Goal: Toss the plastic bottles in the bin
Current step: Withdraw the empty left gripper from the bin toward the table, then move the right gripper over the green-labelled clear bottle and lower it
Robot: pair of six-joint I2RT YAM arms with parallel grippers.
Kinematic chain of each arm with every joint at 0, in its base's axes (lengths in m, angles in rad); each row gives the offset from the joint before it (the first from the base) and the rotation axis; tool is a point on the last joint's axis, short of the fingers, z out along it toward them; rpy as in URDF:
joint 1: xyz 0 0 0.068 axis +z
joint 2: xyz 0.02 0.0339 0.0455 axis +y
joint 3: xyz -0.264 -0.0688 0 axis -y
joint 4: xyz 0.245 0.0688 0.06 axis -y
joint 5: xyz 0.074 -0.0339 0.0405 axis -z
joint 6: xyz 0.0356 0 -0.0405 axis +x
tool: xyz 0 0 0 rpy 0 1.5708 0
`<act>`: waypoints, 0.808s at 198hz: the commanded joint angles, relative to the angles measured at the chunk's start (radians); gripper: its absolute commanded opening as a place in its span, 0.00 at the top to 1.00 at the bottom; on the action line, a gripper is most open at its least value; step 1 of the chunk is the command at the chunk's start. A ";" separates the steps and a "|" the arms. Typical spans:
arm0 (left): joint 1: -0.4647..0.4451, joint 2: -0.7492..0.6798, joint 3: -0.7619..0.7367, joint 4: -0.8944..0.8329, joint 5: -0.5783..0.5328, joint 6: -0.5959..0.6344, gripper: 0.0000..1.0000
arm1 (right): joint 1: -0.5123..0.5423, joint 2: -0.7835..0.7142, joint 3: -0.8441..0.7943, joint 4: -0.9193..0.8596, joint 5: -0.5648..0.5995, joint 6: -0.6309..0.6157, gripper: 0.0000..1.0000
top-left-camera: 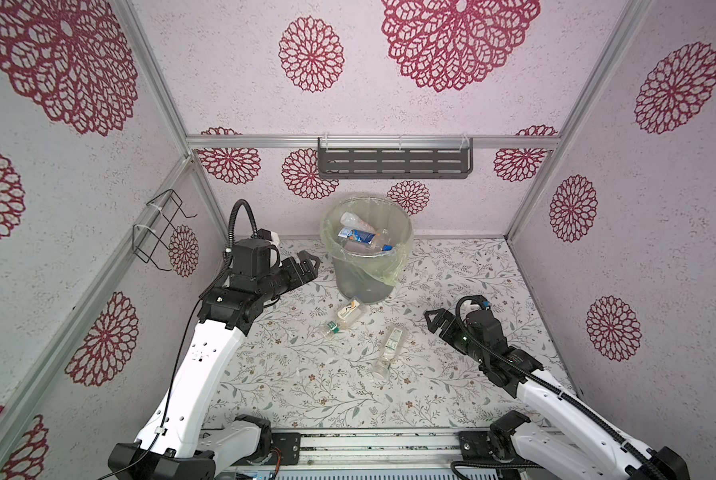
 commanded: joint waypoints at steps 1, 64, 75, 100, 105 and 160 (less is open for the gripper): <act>0.007 -0.023 -0.066 0.061 0.023 -0.010 0.03 | -0.005 -0.002 -0.017 0.028 -0.004 0.045 0.01; 0.007 -0.075 -0.237 0.131 0.008 -0.048 0.03 | 0.000 0.024 -0.059 0.085 -0.046 0.136 0.01; 0.007 -0.077 -0.259 0.137 0.003 -0.052 0.03 | 0.004 0.036 -0.059 0.075 -0.042 0.140 0.01; 0.007 -0.082 -0.311 0.158 -0.007 -0.061 0.03 | 0.021 0.052 -0.068 0.072 -0.034 0.149 0.02; 0.008 -0.082 -0.320 0.162 -0.012 -0.063 0.03 | 0.023 0.052 -0.071 0.070 -0.032 0.152 0.03; 0.012 -0.079 -0.339 0.136 -0.055 -0.063 0.03 | 0.093 0.095 -0.067 0.058 0.010 0.178 0.04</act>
